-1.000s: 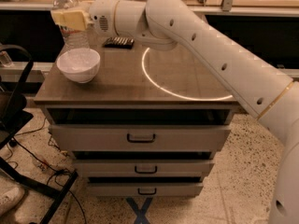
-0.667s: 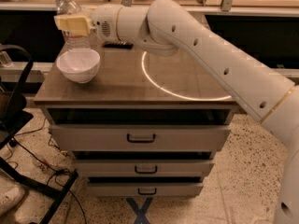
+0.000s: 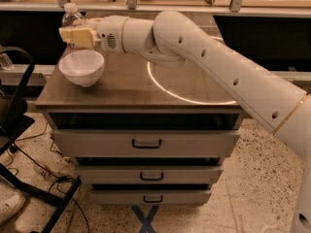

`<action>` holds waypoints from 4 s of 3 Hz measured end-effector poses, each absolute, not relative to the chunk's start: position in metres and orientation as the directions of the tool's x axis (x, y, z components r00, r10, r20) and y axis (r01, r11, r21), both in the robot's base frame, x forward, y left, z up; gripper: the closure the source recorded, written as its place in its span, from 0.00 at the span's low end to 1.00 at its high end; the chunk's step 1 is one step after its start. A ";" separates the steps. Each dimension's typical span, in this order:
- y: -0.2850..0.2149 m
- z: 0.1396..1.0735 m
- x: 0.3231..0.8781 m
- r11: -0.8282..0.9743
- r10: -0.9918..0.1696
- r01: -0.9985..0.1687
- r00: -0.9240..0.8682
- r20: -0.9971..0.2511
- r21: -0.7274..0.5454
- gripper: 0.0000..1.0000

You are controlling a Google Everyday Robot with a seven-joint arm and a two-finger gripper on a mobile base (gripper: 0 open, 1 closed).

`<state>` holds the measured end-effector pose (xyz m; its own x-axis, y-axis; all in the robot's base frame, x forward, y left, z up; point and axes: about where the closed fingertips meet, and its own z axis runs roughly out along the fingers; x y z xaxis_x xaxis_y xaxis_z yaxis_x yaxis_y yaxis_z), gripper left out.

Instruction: Place water bottle into white bowl

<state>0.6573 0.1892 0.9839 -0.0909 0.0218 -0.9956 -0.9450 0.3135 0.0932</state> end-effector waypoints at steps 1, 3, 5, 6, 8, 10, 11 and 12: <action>0.190 0.985 0.658 0.313 0.020 -0.946 -0.076 -0.997 0.079 1.00; 0.195 0.991 0.664 0.302 -0.003 -0.952 -0.046 -0.999 0.043 1.00; 0.198 0.977 0.663 0.294 0.025 -0.953 -0.075 -0.997 0.079 1.00; 0.198 0.970 0.661 0.294 0.040 -0.952 -0.080 -0.996 0.089 1.00; 0.203 0.960 0.657 0.282 0.049 -0.954 -0.092 -0.995 0.102 0.79; 0.208 0.960 0.655 0.275 0.049 -0.956 -0.091 -0.995 0.101 0.33; 0.210 0.961 0.653 0.271 0.049 -0.957 -0.091 -0.995 0.101 0.10; 0.212 0.961 0.652 0.267 0.049 -0.958 -0.091 -0.995 0.101 0.00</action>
Offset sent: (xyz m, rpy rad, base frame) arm 0.0122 0.0007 0.0145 -0.0324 -0.0674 0.0073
